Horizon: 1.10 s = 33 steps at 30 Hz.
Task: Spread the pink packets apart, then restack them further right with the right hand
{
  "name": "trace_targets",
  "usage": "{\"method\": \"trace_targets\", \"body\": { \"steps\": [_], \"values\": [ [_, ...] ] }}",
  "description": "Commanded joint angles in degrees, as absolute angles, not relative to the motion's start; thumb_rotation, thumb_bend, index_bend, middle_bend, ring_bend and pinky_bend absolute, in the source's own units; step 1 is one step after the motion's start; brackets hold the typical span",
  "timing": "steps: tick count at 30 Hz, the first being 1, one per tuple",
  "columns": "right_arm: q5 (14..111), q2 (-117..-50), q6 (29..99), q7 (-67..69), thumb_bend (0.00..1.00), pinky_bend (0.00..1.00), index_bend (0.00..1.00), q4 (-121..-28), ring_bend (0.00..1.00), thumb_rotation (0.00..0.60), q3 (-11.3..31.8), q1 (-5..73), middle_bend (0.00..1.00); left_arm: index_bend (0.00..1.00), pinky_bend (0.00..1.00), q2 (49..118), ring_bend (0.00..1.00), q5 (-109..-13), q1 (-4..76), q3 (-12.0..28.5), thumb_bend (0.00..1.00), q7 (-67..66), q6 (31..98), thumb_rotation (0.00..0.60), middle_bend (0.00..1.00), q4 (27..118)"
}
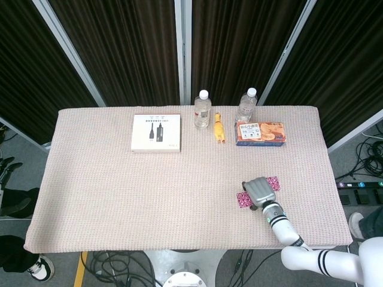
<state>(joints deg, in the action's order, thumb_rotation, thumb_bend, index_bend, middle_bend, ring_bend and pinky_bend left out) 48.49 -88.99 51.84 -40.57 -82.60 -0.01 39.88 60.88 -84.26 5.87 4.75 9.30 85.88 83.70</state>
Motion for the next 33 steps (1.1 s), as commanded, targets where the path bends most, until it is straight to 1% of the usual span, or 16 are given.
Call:
{"method": "trace_targets", "body": {
  "steps": [1, 5, 10, 23, 33],
  "values": [
    [48.34, -89.03, 51.78, -40.57, 0.0, 1.0, 0.4, -82.53, 1.0, 0.559, -0.02, 39.97, 1.0, 0.25, 0.24, 60.87, 0.12, -84.23, 5.83, 4.75, 0.0, 9.4, 85.92, 0.6, 0.23, 83.63],
    [48.01, -88.94, 51.74, -40.51, 0.0, 1.0, 0.41, -82.57, 1.0, 0.566, -0.05, 40.08, 1.0, 0.25, 0.24, 60.98, 0.12, -84.19, 5.84, 4.77, 0.0, 9.56, 85.86, 0.6, 0.23, 83.47],
    [47.52, -88.95, 51.68, -40.49, 0.0, 1.0, 0.42, -82.58, 1.0, 0.599, -0.19, 40.16, 1.0, 0.25, 0.24, 60.99, 0.12, -84.14, 5.82, 4.81, 0.0, 9.64, 85.86, 0.6, 0.23, 83.38],
    [47.96, -88.27, 52.6, -39.49, 0.0, 1.0, 0.44, -83.55, 1.0, 0.6, 0.08, 40.14, 1.0, 0.25, 0.24, 60.92, 0.12, -84.21, 5.97, 4.87, 0.0, 9.26, 85.74, 0.6, 0.23, 83.78],
    [49.05, -85.89, 54.89, -37.13, 0.0, 1.0, 0.44, -85.51, 1.0, 0.6, 1.68, 39.5, 1.0, 0.25, 0.24, 60.72, 0.12, -84.15, 6.05, 4.97, 0.0, 9.13, 85.68, 0.6, 0.23, 84.11]
  ]
}}
